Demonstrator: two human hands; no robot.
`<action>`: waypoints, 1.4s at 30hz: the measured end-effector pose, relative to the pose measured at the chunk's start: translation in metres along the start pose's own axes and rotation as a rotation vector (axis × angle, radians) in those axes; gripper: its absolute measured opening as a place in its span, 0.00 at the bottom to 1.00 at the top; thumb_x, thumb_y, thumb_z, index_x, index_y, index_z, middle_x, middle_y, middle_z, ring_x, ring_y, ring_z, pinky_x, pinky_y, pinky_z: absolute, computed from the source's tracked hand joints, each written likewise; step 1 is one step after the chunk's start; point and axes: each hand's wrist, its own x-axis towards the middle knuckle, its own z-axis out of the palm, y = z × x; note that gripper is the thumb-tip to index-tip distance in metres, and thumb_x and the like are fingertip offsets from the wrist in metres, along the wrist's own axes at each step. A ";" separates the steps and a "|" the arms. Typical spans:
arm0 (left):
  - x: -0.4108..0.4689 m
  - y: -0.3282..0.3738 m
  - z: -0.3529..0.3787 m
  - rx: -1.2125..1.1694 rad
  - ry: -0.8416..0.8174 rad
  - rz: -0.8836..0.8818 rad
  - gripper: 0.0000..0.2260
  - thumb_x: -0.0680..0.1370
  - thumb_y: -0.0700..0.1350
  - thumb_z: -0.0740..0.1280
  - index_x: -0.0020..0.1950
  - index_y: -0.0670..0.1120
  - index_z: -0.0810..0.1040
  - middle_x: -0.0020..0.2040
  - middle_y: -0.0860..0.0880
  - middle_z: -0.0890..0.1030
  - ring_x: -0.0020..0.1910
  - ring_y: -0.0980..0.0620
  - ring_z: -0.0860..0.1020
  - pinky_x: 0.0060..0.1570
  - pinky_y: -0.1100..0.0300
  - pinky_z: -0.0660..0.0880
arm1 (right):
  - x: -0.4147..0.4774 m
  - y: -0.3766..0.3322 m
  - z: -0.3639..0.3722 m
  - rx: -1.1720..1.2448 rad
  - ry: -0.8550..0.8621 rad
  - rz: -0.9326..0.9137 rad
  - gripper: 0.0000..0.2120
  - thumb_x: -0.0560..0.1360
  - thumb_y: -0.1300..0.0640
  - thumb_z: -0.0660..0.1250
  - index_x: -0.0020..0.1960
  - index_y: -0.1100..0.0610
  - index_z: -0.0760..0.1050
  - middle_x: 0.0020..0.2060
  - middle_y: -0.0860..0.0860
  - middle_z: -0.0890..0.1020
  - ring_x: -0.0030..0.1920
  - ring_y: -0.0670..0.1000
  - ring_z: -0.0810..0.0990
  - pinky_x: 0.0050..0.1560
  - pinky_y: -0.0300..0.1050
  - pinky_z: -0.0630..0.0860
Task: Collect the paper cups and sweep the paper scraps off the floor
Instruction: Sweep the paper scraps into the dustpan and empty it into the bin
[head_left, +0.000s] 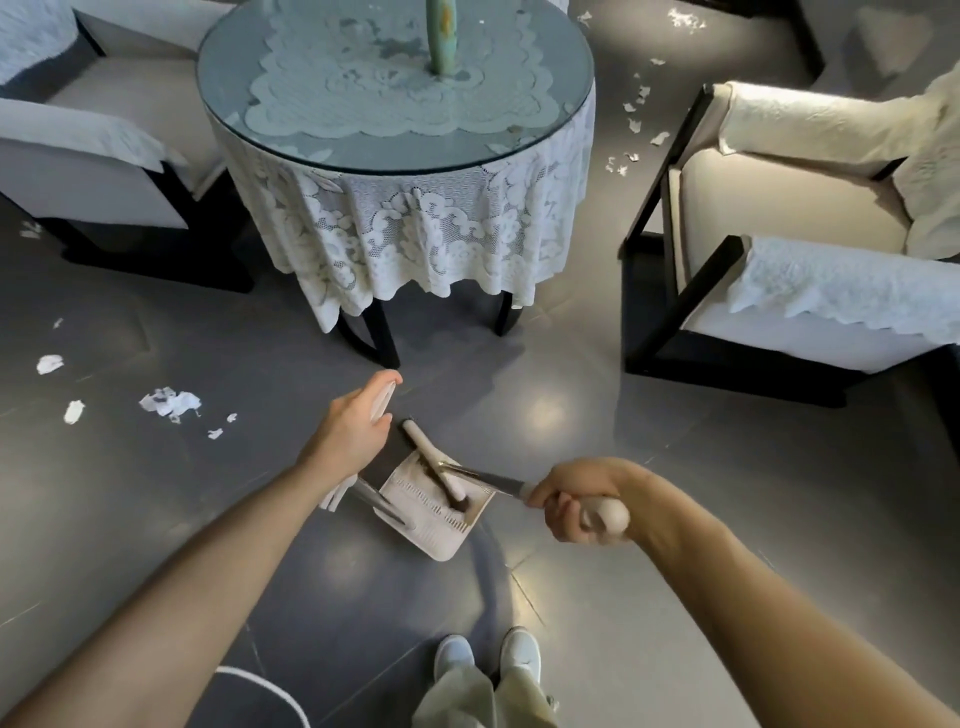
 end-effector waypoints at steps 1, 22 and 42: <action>-0.002 -0.002 -0.002 0.006 -0.004 -0.015 0.20 0.76 0.37 0.64 0.65 0.54 0.69 0.52 0.45 0.77 0.51 0.42 0.74 0.48 0.56 0.69 | -0.010 0.000 -0.006 0.036 -0.015 0.003 0.13 0.80 0.63 0.58 0.36 0.60 0.67 0.17 0.49 0.65 0.13 0.42 0.64 0.13 0.30 0.62; -0.153 -0.100 -0.106 -0.044 0.347 -0.349 0.18 0.75 0.36 0.64 0.63 0.50 0.72 0.38 0.47 0.74 0.34 0.46 0.68 0.38 0.60 0.64 | 0.023 -0.058 0.110 -0.614 0.221 -0.334 0.19 0.79 0.66 0.58 0.70 0.61 0.67 0.23 0.54 0.68 0.17 0.45 0.65 0.18 0.32 0.65; -0.106 -0.218 -0.176 -0.079 0.270 -0.241 0.20 0.76 0.34 0.63 0.66 0.46 0.70 0.51 0.40 0.79 0.51 0.39 0.76 0.50 0.53 0.71 | 0.070 -0.068 0.263 -0.508 0.050 -0.037 0.19 0.78 0.70 0.59 0.68 0.65 0.68 0.21 0.54 0.69 0.15 0.45 0.66 0.15 0.32 0.66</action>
